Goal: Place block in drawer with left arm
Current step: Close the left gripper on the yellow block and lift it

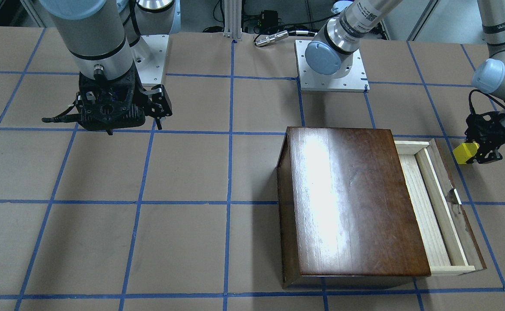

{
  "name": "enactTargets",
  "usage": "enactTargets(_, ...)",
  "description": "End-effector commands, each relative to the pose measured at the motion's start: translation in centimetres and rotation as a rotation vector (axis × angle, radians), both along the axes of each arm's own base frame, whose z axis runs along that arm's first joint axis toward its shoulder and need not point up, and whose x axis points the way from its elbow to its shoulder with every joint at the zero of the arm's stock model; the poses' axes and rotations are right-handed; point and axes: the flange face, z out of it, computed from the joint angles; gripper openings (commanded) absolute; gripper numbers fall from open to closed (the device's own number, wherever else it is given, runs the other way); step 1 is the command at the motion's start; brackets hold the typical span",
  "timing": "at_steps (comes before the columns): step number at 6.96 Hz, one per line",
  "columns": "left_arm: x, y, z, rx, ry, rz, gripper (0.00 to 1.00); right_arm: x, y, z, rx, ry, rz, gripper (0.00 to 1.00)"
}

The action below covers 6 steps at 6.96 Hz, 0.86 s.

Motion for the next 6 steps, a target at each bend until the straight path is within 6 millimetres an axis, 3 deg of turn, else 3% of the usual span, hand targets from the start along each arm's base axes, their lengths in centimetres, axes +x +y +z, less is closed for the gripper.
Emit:
enactTargets(1, 0.1, 0.0, 0.6, -0.006, -0.012, -0.002, 0.0, 0.0, 0.0, 0.0, 0.0, -0.002, 0.0, 1.0)
enactTargets(4, -0.2, -0.4, 5.6, -0.028, -0.046, 0.015, 0.0, 0.0, 0.0, 0.0, 0.0, 0.0, 0.0, 1.0)
enactTargets(6, -0.1, -1.9, 13.1, -0.021, -0.034, 0.046, 0.0, 0.0, 0.0, 0.0, 0.0, -0.002, 0.0, 1.0)
